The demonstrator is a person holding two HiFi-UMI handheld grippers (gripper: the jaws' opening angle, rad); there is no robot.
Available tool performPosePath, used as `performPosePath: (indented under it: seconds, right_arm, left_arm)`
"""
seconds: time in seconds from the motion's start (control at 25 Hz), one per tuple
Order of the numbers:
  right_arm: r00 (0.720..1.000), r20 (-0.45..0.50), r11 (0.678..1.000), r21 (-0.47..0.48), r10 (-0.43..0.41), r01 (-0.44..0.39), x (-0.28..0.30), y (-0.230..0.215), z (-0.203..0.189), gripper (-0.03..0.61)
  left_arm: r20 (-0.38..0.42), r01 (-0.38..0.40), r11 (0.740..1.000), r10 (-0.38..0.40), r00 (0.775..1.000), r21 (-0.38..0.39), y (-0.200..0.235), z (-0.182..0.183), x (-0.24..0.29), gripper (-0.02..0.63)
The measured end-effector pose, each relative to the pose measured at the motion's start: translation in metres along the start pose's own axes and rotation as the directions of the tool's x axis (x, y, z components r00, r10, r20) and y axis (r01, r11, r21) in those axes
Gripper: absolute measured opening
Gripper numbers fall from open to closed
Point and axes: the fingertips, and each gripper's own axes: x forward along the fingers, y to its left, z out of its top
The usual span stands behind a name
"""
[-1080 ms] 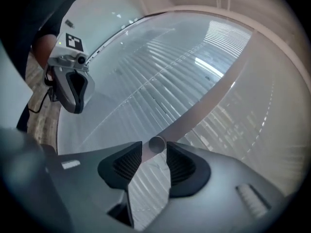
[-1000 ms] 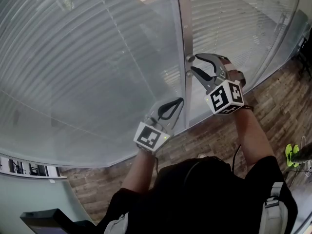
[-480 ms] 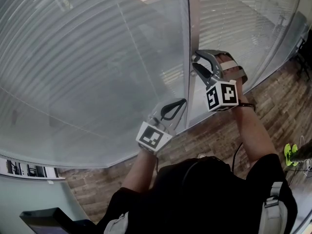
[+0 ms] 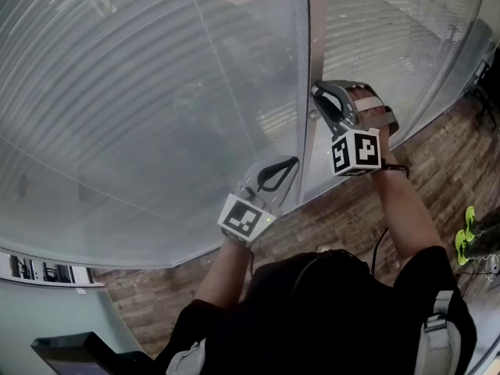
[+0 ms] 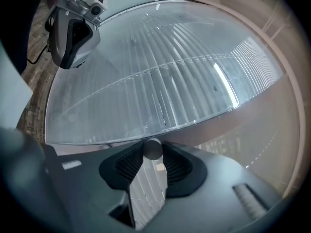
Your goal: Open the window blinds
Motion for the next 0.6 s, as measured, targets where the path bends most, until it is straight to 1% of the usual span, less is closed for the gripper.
performPosePath:
  seconds: [0.12,0.24,0.36,0.48,0.6]
  right_arm:
    - [1.000,0.003,1.000,0.016,0.000,0.000,-0.0002,-0.0002,-0.0001,0.129]
    - [1.000,0.008,0.999,0.037,0.001,-0.001,-0.0001,-0.0011,0.0000,0.127]
    - [1.000,0.012,0.998,0.060,0.004,-0.005,0.0005,-0.0005,0.0006,0.127]
    - [1.000,0.016,0.996,0.088,0.005,-0.007,-0.0007,-0.0015,0.0009,0.127]
    - [1.000,0.022,0.992,0.124,0.008,-0.011,-0.0012,-0.0022,0.0010,0.127]
  left_arm:
    - [0.005,-0.002,1.000,0.002,1.000,0.004,-0.0001,-0.0001,0.0001,0.005]
    - [0.024,-0.005,1.000,0.004,1.000,0.024,0.0007,-0.0003,0.0012,0.005]
    - [0.003,-0.004,1.000,0.004,1.000,0.003,-0.0014,0.0008,-0.0002,0.005]
    - [0.013,-0.009,1.000,0.009,1.000,0.009,-0.0015,0.0006,-0.0015,0.005]
    - [0.010,-0.013,1.000,0.013,1.000,-0.003,-0.0017,0.0029,-0.0030,0.005]
